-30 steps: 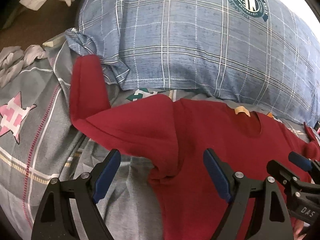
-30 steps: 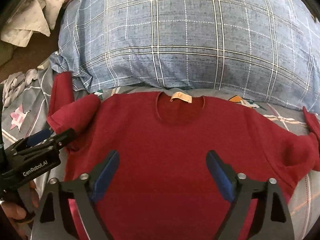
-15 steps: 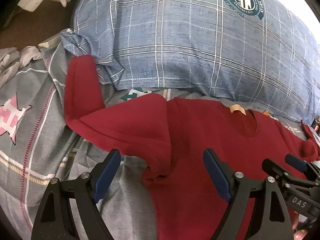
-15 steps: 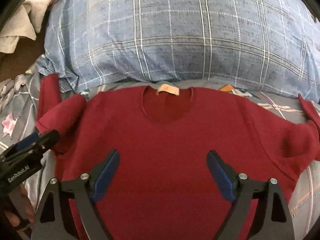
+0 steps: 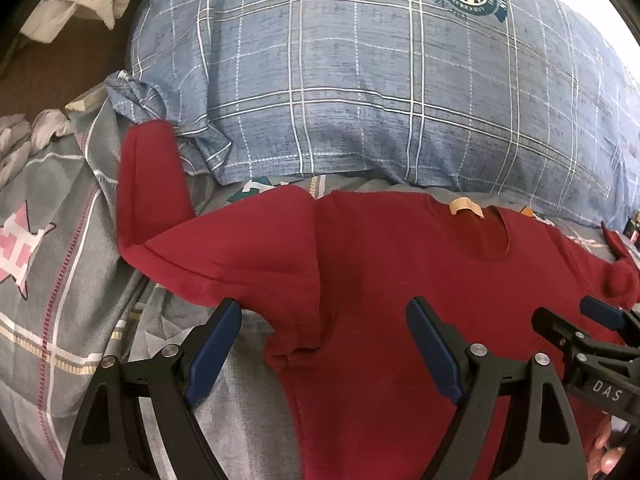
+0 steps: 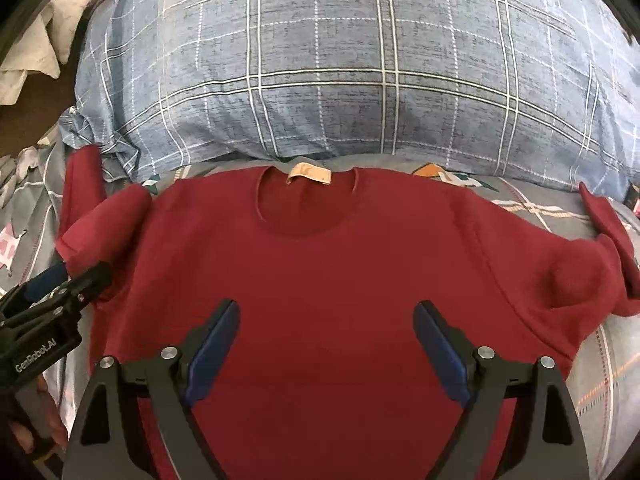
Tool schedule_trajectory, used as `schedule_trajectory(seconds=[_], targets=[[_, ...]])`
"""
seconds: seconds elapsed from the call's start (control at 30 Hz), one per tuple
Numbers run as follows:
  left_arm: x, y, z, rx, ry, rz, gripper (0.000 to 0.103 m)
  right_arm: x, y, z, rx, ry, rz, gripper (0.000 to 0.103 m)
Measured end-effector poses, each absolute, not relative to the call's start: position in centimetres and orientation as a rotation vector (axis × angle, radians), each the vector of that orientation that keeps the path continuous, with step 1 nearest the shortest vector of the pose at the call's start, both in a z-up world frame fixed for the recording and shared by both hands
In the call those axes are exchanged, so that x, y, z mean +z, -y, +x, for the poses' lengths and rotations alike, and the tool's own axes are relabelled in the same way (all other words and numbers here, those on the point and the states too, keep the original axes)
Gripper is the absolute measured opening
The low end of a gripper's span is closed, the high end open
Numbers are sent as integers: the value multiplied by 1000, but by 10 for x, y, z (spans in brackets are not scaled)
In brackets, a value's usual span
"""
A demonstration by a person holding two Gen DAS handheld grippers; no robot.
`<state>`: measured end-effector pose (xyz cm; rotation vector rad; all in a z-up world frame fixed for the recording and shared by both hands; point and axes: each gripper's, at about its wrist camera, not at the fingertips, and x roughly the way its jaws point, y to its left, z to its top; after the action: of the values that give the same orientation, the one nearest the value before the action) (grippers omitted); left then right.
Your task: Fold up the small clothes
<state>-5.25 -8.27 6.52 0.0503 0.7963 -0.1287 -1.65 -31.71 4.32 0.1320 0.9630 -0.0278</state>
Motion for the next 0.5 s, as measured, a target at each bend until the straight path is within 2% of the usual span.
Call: schedule_trajectory(seconds=[0.5], targets=[[66,86,-55,-127,-787,64,85,48,313,-16,-16,-964,132,90]])
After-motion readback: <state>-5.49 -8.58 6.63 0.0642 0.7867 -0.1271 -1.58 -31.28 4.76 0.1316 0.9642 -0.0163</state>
